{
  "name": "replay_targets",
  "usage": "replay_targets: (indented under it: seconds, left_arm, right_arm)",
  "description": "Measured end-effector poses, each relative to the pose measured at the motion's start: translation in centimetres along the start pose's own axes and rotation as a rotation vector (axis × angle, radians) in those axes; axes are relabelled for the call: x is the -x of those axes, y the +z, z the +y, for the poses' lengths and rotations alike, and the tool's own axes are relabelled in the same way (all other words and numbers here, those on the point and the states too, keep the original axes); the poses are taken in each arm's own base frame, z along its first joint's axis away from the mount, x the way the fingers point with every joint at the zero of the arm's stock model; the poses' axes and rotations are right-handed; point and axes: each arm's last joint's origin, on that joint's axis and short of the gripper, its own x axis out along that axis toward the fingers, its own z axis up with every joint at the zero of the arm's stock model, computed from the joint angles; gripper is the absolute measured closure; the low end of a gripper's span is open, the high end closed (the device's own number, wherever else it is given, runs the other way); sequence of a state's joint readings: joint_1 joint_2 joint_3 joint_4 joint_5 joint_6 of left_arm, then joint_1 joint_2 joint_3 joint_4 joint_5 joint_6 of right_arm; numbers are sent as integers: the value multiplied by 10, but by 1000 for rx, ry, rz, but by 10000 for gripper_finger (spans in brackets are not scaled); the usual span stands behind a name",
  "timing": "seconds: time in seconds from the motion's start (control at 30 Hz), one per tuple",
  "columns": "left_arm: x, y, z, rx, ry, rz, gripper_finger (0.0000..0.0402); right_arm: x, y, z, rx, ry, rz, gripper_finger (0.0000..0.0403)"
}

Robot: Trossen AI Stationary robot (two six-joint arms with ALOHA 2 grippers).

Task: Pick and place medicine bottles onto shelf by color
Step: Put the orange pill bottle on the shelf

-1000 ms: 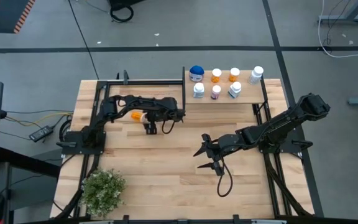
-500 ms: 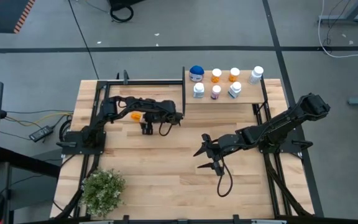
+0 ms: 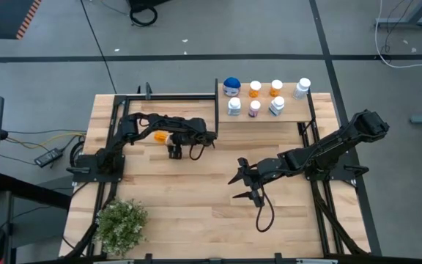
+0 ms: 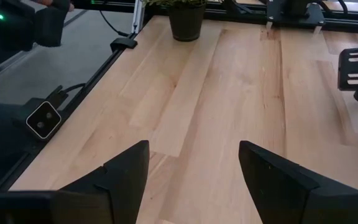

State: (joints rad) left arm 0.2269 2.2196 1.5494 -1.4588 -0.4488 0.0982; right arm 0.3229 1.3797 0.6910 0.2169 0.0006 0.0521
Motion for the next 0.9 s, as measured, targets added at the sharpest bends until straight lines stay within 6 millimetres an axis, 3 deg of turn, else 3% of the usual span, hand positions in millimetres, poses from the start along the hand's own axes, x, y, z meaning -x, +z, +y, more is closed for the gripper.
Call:
replay_targets:
  seconds: [0.37,0.7,0.9]
  left_arm:
    - [-25,13,-6,-53,7,142,115]
    - [-24,14,-10,-63,16,143,115]
    - [-13,18,-14,-93,45,102,115]
  right_arm:
    - [0,0,0,0,0,0,146]
    - [0,0,0,11,0,0,146]
    - [0,0,-2,8,-7,-2,146]
